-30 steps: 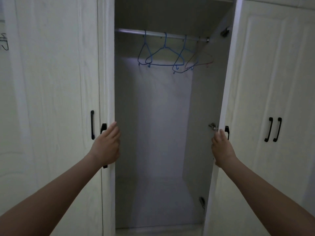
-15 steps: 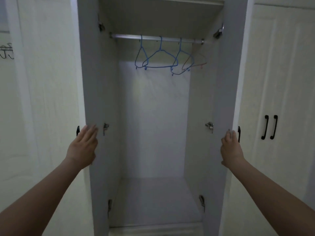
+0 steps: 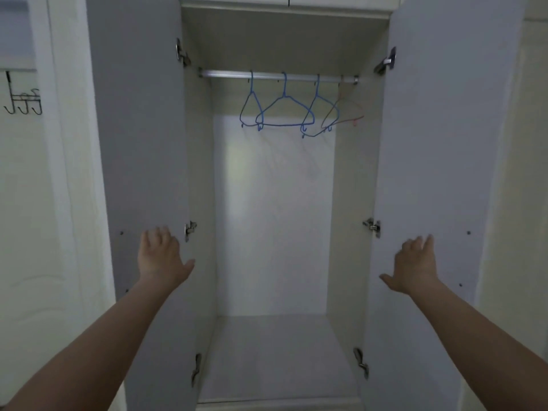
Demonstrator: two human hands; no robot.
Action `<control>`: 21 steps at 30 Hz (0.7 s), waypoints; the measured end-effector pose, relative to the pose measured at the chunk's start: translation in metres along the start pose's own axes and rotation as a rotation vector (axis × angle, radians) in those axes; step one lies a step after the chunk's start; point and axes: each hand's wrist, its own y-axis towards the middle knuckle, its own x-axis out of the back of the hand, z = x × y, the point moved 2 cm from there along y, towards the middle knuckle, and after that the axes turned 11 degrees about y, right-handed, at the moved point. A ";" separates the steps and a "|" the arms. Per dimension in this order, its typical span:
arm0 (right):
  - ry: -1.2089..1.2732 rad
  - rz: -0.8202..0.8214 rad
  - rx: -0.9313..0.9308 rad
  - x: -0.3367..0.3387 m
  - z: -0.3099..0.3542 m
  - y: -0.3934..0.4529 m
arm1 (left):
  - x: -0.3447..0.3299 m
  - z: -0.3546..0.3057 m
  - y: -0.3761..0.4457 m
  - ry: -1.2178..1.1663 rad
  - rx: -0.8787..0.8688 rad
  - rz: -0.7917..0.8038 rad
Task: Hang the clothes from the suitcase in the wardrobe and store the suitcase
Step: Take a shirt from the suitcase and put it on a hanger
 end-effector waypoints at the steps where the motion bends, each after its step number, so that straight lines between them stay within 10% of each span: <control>1: 0.049 -0.037 0.017 0.006 0.006 0.001 | 0.007 -0.003 0.001 -0.081 -0.004 -0.049; 12: 0.933 -0.379 0.251 0.110 0.048 -0.011 | 0.085 -0.012 0.010 -0.969 -0.001 -0.451; 21: 1.621 -0.331 0.459 0.172 0.085 -0.022 | 0.109 0.014 0.000 -1.602 -0.059 -0.518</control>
